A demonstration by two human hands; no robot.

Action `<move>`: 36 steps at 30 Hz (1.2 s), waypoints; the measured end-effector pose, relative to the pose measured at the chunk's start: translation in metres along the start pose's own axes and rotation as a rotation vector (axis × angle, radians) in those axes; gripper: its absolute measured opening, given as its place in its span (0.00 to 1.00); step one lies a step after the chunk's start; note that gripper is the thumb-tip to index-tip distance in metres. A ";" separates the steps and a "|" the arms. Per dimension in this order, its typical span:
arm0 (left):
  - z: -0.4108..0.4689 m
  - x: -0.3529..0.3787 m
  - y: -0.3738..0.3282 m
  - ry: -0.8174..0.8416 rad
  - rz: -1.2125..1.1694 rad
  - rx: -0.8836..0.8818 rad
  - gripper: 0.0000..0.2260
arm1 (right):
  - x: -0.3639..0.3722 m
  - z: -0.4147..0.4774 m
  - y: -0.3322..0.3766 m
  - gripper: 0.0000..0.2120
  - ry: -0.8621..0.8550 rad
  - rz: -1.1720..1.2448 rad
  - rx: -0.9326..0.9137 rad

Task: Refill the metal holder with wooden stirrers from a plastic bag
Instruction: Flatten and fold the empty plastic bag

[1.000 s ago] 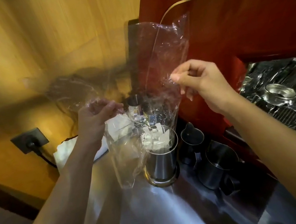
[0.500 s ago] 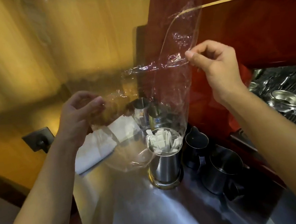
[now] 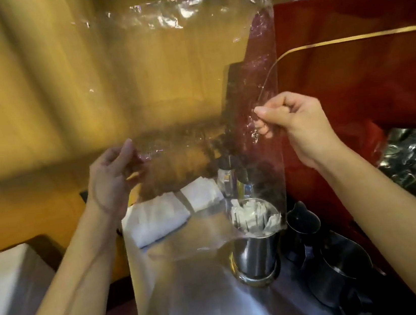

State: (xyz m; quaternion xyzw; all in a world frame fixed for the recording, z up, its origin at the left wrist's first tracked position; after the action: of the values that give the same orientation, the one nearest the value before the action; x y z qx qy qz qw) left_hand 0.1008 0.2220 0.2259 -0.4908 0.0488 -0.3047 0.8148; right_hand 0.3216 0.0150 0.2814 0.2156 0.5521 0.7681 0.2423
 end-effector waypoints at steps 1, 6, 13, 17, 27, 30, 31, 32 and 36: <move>0.000 -0.004 -0.006 -0.008 0.025 0.009 0.12 | 0.002 0.002 0.000 0.08 0.016 0.011 0.007; -0.011 -0.032 -0.011 -0.079 0.160 -0.039 0.15 | 0.014 0.004 -0.027 0.10 0.094 -0.077 0.156; -0.045 -0.059 -0.001 -0.080 0.198 -0.145 0.06 | 0.028 0.001 -0.066 0.06 0.317 -0.049 0.298; -0.062 -0.068 0.003 -0.188 0.239 -0.092 0.13 | 0.029 0.003 -0.082 0.05 0.238 0.054 0.256; -0.111 -0.078 0.015 -0.141 0.173 -0.278 0.08 | 0.038 -0.008 -0.119 0.02 0.384 -0.042 0.440; -0.122 -0.082 0.013 -0.114 0.283 -0.307 0.05 | 0.036 -0.010 -0.126 0.02 0.394 -0.038 0.477; -0.124 -0.082 0.011 -0.129 0.289 -0.301 0.08 | 0.036 -0.012 -0.128 0.02 0.398 -0.030 0.488; -0.125 -0.082 0.009 -0.134 0.283 -0.282 0.08 | 0.036 -0.013 -0.130 0.02 0.399 -0.017 0.496; -0.130 -0.079 0.002 -0.132 0.296 -0.263 0.07 | 0.037 -0.015 -0.130 0.02 0.397 0.008 0.509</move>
State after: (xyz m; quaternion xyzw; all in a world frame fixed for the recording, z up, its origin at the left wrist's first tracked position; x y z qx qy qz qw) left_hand -0.0118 0.1655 0.1400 -0.5992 0.1062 -0.1400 0.7811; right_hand 0.3012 0.0617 0.1551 0.1172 0.7621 0.6335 0.0652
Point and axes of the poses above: each hand's wrist, its own z-axis towards the middle knuckle, its own x-axis out of the palm, y = z × x, the point moved 4 cm from there along z, towards the middle knuckle, and after that the axes turned 13 degrees about x, right-handed, at the moved point
